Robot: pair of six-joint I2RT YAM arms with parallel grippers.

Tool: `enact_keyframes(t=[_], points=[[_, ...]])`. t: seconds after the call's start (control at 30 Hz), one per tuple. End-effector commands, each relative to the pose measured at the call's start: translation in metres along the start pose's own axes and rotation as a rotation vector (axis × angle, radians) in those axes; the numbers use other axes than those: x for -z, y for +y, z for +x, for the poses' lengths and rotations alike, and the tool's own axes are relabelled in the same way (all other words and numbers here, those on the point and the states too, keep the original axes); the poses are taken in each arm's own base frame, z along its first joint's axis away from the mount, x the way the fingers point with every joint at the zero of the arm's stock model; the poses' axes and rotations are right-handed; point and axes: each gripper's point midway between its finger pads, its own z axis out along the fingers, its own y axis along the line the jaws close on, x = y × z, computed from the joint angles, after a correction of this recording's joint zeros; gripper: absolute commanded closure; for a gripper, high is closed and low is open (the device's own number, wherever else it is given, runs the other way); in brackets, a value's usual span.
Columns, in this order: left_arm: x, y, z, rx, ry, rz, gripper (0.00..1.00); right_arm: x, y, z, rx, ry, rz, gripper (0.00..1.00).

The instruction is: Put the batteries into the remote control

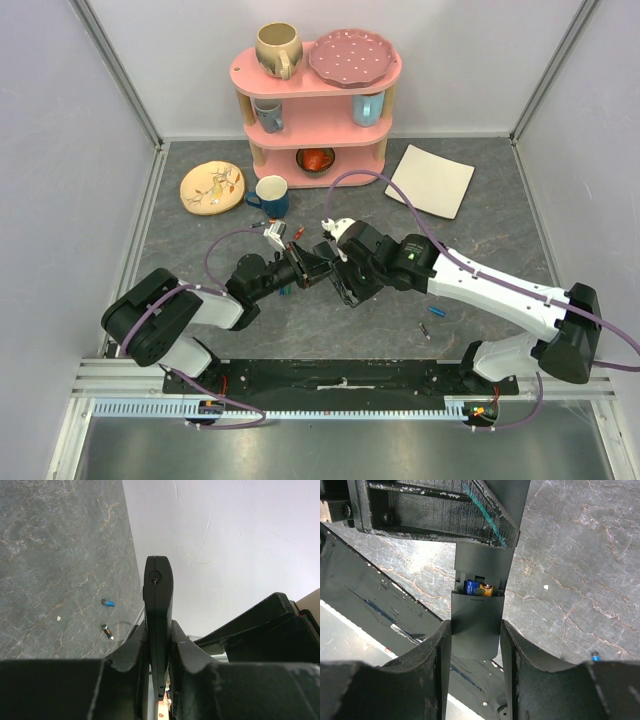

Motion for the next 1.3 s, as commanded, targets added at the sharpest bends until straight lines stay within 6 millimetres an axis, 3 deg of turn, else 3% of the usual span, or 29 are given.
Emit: enact_keyframes(t=[0.0,1.27], points=[[-0.005,-0.025,-0.008,-0.007,-0.027,0.062,0.98,0.005,0.007,-0.020,-0.006,-0.062,-0.008,0.88],[0.000,-0.051,-0.006,-0.015,-0.039,0.139,0.98,-0.016,0.001,-0.002,-0.011,-0.005,0.030,0.89]])
